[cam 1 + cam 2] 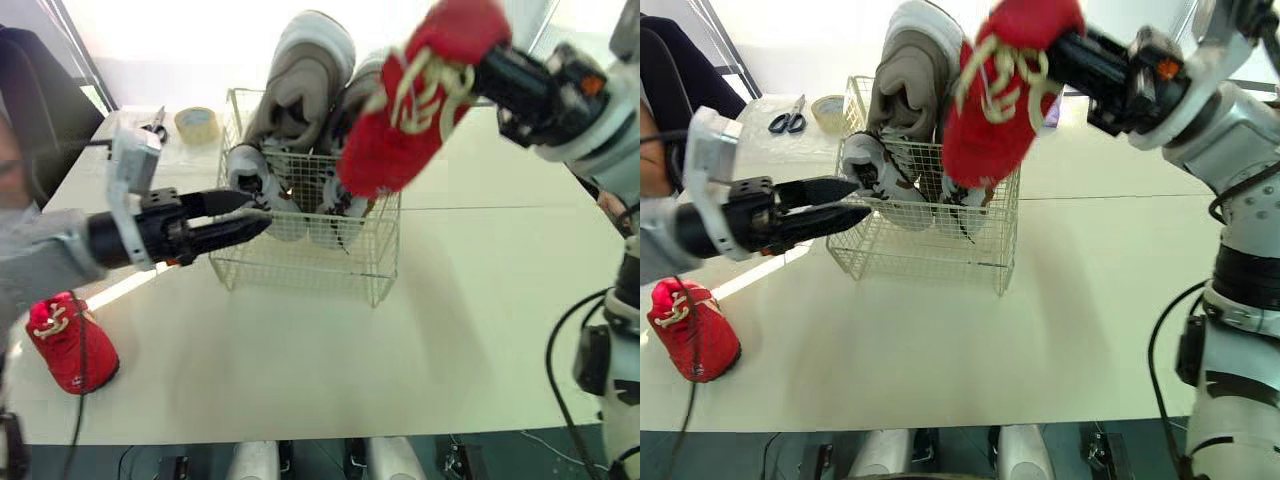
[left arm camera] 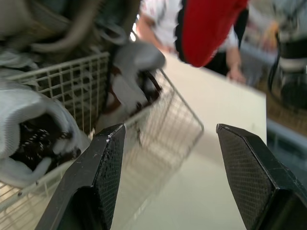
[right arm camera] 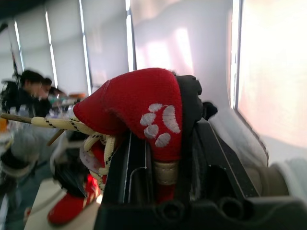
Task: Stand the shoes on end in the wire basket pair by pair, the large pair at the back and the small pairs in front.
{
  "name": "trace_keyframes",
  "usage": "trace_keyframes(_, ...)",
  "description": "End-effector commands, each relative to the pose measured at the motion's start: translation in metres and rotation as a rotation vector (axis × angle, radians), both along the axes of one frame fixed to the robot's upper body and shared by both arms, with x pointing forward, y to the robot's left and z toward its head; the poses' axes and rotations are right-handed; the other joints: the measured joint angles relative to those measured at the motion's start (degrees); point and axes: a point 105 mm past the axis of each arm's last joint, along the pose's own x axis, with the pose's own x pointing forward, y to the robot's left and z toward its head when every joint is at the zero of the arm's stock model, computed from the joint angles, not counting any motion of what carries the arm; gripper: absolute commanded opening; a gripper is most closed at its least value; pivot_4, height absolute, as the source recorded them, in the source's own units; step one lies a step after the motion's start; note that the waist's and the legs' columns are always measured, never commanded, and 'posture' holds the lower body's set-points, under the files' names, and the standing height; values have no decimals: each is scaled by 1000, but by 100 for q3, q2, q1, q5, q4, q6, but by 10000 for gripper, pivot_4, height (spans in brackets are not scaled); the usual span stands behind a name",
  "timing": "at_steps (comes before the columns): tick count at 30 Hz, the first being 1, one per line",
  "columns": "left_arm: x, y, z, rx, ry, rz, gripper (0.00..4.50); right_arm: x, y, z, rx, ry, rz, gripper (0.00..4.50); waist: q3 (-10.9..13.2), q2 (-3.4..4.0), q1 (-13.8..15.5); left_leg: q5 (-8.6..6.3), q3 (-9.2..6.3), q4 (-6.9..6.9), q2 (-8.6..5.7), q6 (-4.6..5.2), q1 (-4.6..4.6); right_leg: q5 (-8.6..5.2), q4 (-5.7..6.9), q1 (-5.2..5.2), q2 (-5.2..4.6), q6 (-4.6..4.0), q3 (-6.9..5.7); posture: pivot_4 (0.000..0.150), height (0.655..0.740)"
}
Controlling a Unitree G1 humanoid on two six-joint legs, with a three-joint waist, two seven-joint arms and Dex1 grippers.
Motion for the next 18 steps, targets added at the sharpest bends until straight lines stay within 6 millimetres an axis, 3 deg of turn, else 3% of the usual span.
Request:
trace_keyframes(1,-19,-5,-17,165,3,-66,30763,-1,5,-20,-98,-2,33,4999,2,6,2,0,0,-1,0,-1,1,0,1,0,-1,0,0,1500,7400)
trace_keyframes(9,-26,-8,-32,27,122,-84,30763,11,9,-48,-96,21,-3,4999,4,9,35,30,-6,4,0,-48,-35,2,10,-35,0,-2,2,1500,7400)
trace_keyframes(14,-22,3,-46,5,200,-34,30763,19,16,-72,-150,5,-23,4999,2,5,23,32,-5,5,-1,-51,-44,2,9,-42,-1,-1,2,1500,7400)
trace_keyframes(18,-18,9,-46,-22,203,1,30763,13,23,-81,-142,31,20,4999,2,5,24,34,-6,5,0,-54,-46,2,12,-46,2,-1,1,1500,7400)
